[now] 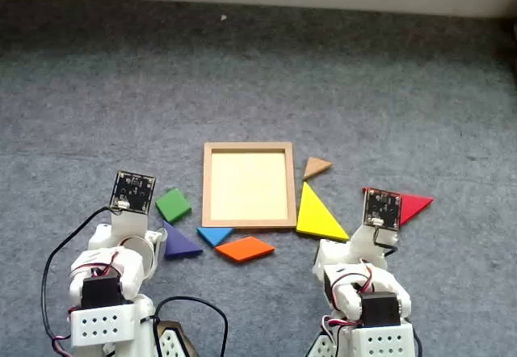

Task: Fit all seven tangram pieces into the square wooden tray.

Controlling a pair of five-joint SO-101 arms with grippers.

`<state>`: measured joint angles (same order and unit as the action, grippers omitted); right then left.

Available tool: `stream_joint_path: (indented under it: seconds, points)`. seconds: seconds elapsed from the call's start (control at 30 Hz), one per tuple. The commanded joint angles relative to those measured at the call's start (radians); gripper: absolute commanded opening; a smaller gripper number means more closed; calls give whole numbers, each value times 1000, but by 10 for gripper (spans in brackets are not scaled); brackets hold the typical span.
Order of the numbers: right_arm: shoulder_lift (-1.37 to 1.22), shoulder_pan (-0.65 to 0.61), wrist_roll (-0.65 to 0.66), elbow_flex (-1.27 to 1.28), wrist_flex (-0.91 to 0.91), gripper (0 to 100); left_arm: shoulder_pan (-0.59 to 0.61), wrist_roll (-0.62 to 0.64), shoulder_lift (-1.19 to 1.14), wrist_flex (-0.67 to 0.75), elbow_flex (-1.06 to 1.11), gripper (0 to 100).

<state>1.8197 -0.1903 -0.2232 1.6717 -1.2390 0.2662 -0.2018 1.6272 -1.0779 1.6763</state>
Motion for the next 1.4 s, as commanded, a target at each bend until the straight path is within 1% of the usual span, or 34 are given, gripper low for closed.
stream_joint_path:
  seconds: [0.0, 0.23, 0.4, 0.47, 0.57, 0.67, 0.73, 0.83, 0.93, 0.97, 1.0, 1.2, 1.3, 1.37]
  points:
    - [15, 8, 9, 137, -5, 4, 10, -3, 8, 2, 27, 213]
    - [15, 8, 11, 137, -5, 4, 19, -5, 8, -5, 15, 211]
    - [15, 8, 12, 137, -5, 4, 19, -5, 8, 0, -67, 213]
    - [15, 10, 12, 137, -5, 4, 4, -2, 8, 2, -74, 213]
    - [15, 12, 14, 131, 1, 6, -56, 2, 8, 6, -105, 210]
    - [15, 13, 31, 71, 2, 6, -88, 3, 8, -6, -110, 210]
    - [15, 13, 158, 38, 4, 6, -85, 12, 8, -5, -110, 210]
    - [15, 13, 436, 2, 5, 6, -71, 63, 8, -3, -122, 210]
    - [15, 30, 704, -10, 5, 6, -38, 68, 8, 0, -120, 210]
    - [15, 48, 758, -12, 5, 6, -28, 68, 8, -3, -120, 210]
    - [15, 71, 775, -13, 8, 6, -19, 68, 8, -5, -117, 210]
    - [7, 222, 628, -119, 128, 6, -4, 68, 8, -5, -111, 210]
    - [4, 248, 614, -208, 131, 6, -4, 68, 8, -5, -111, 208]
    - [2, 248, 612, -254, 131, 6, -4, 68, 8, -5, -111, 173]
